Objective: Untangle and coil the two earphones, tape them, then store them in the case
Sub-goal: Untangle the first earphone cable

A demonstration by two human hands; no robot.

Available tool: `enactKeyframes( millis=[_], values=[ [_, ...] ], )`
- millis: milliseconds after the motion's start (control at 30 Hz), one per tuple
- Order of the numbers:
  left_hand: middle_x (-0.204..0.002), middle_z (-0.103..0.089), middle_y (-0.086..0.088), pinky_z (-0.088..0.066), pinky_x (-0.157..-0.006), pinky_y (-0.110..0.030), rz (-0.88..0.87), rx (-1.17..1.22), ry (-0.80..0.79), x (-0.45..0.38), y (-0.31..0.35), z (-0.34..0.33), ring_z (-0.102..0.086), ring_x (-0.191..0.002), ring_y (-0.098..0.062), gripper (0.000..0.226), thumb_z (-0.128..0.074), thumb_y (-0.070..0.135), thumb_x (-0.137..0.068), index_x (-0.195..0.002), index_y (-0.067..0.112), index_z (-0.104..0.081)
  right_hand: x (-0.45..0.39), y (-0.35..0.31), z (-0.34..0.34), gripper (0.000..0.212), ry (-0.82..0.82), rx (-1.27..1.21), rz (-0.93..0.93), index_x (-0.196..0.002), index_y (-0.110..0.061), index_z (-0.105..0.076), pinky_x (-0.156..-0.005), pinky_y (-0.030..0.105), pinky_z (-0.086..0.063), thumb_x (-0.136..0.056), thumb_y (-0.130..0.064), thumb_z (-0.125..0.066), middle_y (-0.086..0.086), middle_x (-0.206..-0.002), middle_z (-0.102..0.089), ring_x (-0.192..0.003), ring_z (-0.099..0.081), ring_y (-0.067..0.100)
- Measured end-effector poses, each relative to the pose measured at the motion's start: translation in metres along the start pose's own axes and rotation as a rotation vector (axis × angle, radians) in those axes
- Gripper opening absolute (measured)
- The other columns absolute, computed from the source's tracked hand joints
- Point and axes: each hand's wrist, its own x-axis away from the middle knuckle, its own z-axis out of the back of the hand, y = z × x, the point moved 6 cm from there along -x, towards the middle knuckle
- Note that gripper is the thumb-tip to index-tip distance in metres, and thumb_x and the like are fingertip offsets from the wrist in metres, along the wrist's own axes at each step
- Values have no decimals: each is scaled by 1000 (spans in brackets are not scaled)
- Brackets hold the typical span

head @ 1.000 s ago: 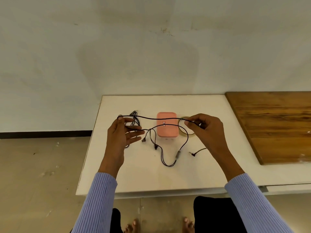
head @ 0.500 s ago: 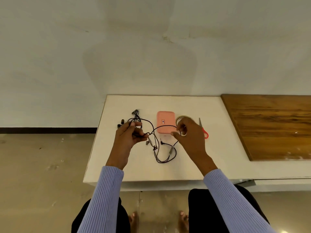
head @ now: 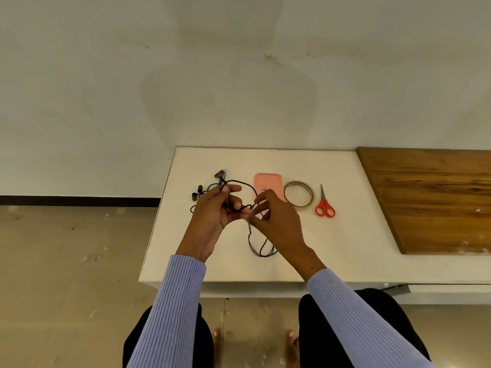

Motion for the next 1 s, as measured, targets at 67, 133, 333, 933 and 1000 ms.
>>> enactKeyframes(
  millis=[67, 133, 333, 933, 1000],
  values=[
    [-57, -56, -5, -56, -59, -27, 1, 35, 7, -2, 0, 2, -64, -59, -20, 28, -34, 12, -101, -97, 2, -60, 1, 1, -1, 16, 45, 20, 12, -95, -19, -58, -64, 26, -49, -83, -26, -67, -15, -82, -66, -62, -58, 4],
    [-58, -57, -4, -56, -61, -27, -14, 67, 48, -5, 1, 8, -65, -61, -19, 28, -34, 12, -101, -95, 2, -60, 0, 3, 1, 12, 45, -1, 42, -95, -20, -61, -65, 24, -49, -84, -22, -65, -12, -83, -67, -68, -61, 7],
    [-64, -53, -8, -58, -59, -24, -24, -46, 298, -9, 1, 45, -63, -65, -23, 30, -33, 11, -101, -92, 2, -60, -9, 30, 29, 9, 41, -264, -43, -87, -17, -67, -73, 12, -49, -84, -9, -64, -6, -83, -68, -79, -63, 0],
    [-65, -51, -11, -56, -59, -25, 53, -352, 422, -9, -4, 91, -62, -64, -26, 31, -32, 13, -102, -100, 1, -60, -10, 70, 95, 18, 349, -598, -317, -93, -8, -68, -58, 23, -40, -90, -4, -51, -2, -69, -60, -60, -49, 7],
    [-66, -54, -12, -56, -60, -27, 73, -411, 390, -10, -7, 88, -63, -65, -26, 29, -35, 12, -101, -101, 2, -61, -10, 67, 95, 18, 347, -549, -272, -91, -10, -68, -61, 24, -44, -89, -4, -52, -3, -71, -62, -60, -52, 3]
  ],
)
